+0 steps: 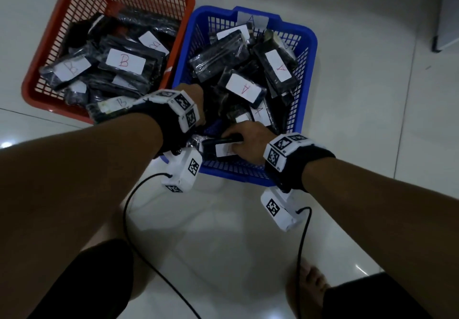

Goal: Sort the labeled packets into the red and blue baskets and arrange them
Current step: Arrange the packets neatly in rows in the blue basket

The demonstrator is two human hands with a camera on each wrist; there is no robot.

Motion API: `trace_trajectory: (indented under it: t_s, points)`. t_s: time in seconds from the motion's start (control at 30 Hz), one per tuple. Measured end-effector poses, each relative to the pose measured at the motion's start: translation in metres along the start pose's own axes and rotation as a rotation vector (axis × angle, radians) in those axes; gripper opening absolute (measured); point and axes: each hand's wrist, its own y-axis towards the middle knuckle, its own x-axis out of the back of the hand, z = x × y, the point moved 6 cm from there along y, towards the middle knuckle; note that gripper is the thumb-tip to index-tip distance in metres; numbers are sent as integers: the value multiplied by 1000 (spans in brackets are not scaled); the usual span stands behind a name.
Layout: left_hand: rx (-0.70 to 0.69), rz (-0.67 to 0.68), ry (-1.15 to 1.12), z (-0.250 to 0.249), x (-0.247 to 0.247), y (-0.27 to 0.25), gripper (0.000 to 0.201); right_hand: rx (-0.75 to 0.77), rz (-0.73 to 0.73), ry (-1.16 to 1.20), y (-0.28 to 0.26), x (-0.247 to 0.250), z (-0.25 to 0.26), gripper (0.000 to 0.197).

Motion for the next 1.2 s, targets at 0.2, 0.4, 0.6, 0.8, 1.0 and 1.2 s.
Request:
trace_trajectory:
  t_s: [0.2, 0.4, 0.6, 0.8, 1.0, 1.2]
  points:
    - [-108, -144, -7, -3, 32, -17, 24, -37, -137, 18, 9, -4, 9, 30]
    - [-186, 18, -39, -3, 15, -31, 30, -54, -244, 108, 2, 6, 9, 28]
    - [-257, 307, 108, -16, -13, -37, 43, -25, -581, -206, -33, 56, -12, 21]
    - [-279, 327, 122, -15, -19, -33, 35, 16, -525, -306, -18, 51, -22, 51]
    - [-303, 352, 183, -12, -26, -34, 32, 57, -415, -104, -15, 44, -23, 24]
    - [-297, 120, -7, -40, 7, -25, 21, 111, -491, 78, -34, 67, -20, 24]
